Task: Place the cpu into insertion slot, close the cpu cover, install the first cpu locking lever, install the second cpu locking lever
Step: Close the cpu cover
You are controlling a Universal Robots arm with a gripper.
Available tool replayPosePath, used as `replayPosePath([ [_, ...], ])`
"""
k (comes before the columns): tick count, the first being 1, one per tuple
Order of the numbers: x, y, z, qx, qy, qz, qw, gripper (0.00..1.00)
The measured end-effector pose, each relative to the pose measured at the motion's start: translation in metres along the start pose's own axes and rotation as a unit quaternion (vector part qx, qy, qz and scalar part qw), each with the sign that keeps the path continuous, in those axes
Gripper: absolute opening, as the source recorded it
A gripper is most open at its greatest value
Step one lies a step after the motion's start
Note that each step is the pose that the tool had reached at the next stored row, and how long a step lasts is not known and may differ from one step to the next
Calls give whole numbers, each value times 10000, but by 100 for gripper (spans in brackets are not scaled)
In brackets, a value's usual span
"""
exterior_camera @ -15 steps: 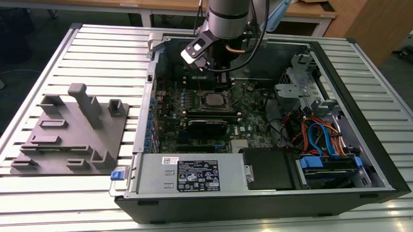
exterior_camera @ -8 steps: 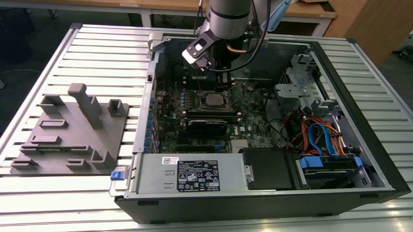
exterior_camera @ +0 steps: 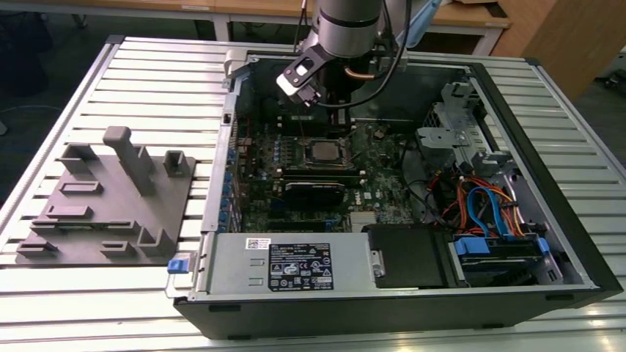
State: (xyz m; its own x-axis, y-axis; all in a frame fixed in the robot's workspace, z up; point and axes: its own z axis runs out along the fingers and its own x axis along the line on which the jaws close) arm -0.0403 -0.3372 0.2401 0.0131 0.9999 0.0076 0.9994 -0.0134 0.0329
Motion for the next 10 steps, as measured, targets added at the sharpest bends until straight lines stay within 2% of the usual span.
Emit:
replayPosePath([
  [7,1,3,-106,0,-1,0,10000,10],
  [10,2,4,-124,-1,0,0,10000,10],
])
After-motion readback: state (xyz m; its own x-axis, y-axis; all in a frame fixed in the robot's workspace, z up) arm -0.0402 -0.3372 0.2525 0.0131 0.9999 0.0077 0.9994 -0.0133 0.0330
